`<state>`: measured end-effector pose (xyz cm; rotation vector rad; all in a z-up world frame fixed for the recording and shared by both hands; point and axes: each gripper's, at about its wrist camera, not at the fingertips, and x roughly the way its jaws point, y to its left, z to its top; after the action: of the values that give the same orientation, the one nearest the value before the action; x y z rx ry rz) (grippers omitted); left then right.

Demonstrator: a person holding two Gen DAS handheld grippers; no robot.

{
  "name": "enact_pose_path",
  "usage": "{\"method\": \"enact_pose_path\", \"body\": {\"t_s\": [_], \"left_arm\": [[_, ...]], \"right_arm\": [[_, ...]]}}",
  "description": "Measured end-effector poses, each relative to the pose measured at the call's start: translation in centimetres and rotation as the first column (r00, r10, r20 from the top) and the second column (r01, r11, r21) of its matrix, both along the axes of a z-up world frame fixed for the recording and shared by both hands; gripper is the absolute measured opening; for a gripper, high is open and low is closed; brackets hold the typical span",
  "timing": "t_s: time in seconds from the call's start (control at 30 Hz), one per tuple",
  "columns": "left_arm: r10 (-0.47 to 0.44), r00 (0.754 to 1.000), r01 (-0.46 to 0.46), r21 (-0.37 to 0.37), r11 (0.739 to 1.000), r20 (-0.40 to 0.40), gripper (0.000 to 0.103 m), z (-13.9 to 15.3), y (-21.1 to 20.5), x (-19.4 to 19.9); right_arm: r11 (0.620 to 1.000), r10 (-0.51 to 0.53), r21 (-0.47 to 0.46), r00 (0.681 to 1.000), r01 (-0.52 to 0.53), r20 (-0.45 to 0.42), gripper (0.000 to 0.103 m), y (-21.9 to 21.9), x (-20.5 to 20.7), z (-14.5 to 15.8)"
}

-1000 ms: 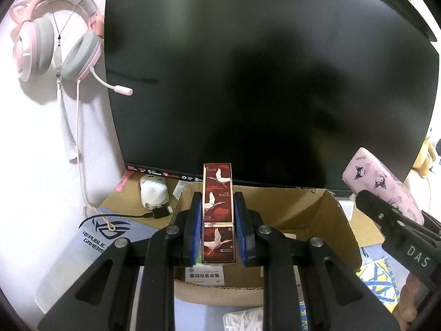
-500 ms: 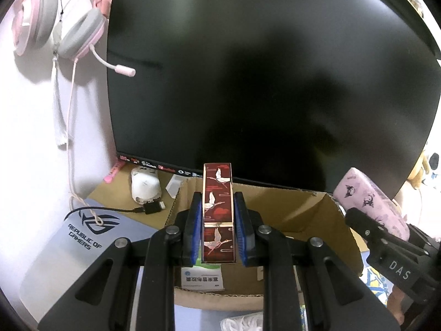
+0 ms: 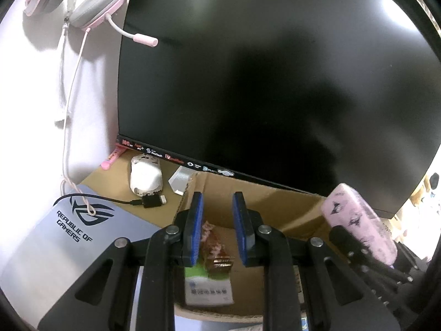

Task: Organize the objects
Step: 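Lower the red crane box into the cardboard box while right tool lowers pink package, then open left tool to drop red box while right tool releases pink package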

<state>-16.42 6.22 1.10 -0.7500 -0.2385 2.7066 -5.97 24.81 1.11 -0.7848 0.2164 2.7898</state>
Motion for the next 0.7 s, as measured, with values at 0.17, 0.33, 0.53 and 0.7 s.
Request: {"method": "enact_pose_path", "body": {"t_s": [0.17,0.33,0.53,0.7], "left_arm": [[0.047,0.999,-0.044,-0.112,0.993,0.024,0.02,-0.1,0.5,-0.4],[0.03,1.0,-0.029,-0.173,0.985,0.001,0.025,0.3,1.0,0.1],[0.037,0.999,-0.039,-0.206,0.978,-0.016,0.068,1.2,1.6,1.2],[0.142,0.983,-0.172,-0.308,0.936,-0.119,0.098,2.5,2.2,2.7]], "right_arm": [[0.999,-0.01,0.047,0.999,0.008,0.031,0.072,-0.7,-0.6,-0.9],[0.997,-0.008,0.081,0.998,0.003,0.063,0.072,-1.3,-1.6,-1.3],[0.999,0.002,0.052,0.995,-0.007,0.095,0.072,-0.6,-1.8,-1.6],[0.999,-0.007,0.04,0.997,0.004,0.077,0.089,-0.2,-1.3,-1.3]]}}
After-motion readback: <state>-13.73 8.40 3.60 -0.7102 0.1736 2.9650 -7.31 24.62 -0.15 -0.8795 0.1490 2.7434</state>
